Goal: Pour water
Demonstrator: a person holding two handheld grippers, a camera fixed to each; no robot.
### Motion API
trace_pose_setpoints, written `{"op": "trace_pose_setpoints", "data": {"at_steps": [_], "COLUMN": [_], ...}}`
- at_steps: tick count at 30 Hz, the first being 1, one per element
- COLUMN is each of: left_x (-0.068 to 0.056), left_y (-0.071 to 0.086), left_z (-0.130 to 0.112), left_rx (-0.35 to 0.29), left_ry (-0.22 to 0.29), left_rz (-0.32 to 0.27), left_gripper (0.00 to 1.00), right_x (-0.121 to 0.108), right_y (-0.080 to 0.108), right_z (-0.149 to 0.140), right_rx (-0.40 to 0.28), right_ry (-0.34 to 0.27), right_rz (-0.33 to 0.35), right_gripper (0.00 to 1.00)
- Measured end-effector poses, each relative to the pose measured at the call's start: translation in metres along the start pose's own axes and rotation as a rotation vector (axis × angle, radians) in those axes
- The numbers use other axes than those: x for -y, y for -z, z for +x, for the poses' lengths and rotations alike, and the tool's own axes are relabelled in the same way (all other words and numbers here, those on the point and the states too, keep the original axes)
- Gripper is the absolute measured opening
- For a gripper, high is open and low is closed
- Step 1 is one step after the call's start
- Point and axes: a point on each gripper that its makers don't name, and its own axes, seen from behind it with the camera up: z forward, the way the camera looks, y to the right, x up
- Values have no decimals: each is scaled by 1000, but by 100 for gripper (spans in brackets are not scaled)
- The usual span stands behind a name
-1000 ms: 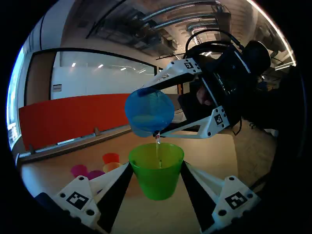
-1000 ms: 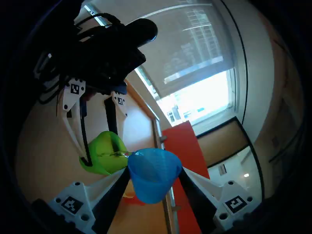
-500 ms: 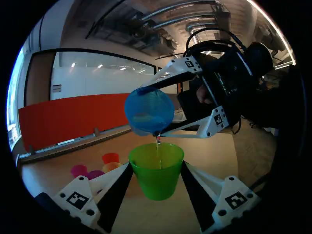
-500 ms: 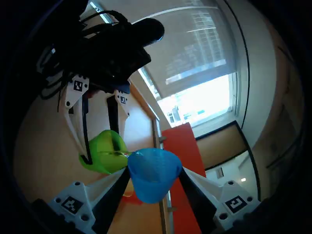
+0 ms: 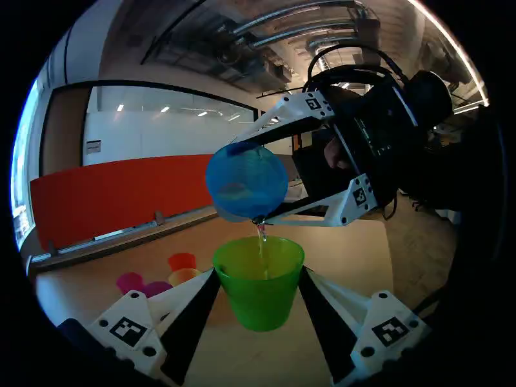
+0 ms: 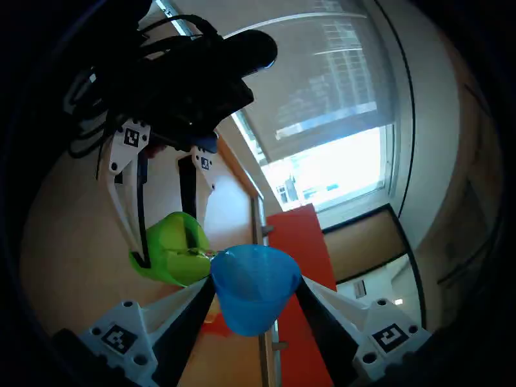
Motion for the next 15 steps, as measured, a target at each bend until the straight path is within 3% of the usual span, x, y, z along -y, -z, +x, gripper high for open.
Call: {"op": "trace_pose_setpoints", "data": {"at_steps": [15], "left_x": [-2], "left_y": [-2], "left_z": [0], "left_rx": [1], "left_ry": [-4], "left_rz": [-2], "left_gripper": [85], "right_x": [-2], "right_y": [0], "right_z": [-2], "right_rx": [4], "right_ry": [34], "right_rz": [-3], "right_gripper": [91]}}
